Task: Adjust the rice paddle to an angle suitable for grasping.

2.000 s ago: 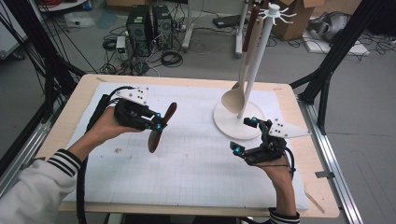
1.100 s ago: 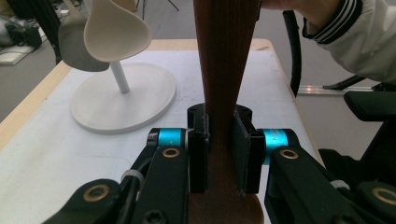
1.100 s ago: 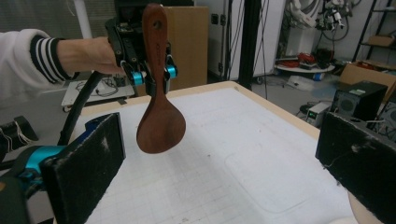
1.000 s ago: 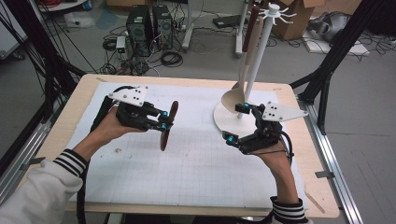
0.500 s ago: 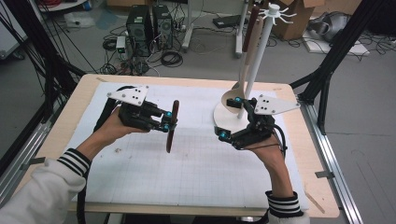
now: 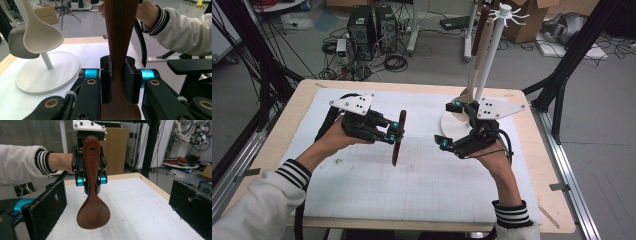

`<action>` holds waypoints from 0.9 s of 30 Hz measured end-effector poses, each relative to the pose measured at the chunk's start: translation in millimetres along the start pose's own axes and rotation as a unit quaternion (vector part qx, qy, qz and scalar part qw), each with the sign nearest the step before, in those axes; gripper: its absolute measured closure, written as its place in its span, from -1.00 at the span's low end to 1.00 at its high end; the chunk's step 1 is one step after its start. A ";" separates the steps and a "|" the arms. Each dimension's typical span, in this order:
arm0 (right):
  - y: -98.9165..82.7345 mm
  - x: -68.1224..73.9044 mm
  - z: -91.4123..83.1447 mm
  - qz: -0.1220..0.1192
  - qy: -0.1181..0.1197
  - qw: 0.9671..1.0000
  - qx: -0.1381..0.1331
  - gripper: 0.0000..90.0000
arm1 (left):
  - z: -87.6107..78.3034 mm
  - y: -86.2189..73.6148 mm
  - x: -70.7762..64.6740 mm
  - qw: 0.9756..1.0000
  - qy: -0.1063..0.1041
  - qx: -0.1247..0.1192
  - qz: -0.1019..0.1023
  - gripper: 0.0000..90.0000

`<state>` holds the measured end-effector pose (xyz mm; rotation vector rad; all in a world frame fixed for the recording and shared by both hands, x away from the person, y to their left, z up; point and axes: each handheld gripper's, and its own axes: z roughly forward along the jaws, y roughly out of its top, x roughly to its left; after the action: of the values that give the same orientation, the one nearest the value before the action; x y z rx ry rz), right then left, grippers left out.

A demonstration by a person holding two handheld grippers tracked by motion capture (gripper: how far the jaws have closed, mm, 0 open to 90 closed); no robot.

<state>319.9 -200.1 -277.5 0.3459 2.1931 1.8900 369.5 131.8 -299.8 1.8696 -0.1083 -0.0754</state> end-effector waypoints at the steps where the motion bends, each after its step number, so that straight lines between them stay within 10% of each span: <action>1: 0.0 -0.3 1.3 -0.001 0.004 1.000 -0.001 -0.99 | 0.4 0.0 -0.1 1.000 -0.001 -0.002 -0.001 0.73; 27: 6.0 -13.4 29.3 -0.004 0.099 0.995 -0.011 -0.59 | 8.0 1.6 -1.3 1.000 -0.024 -0.015 0.000 0.73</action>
<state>342.2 -176.1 -275.6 0.1506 2.2905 2.0197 367.3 123.9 -300.7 1.8390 -0.1399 -0.1215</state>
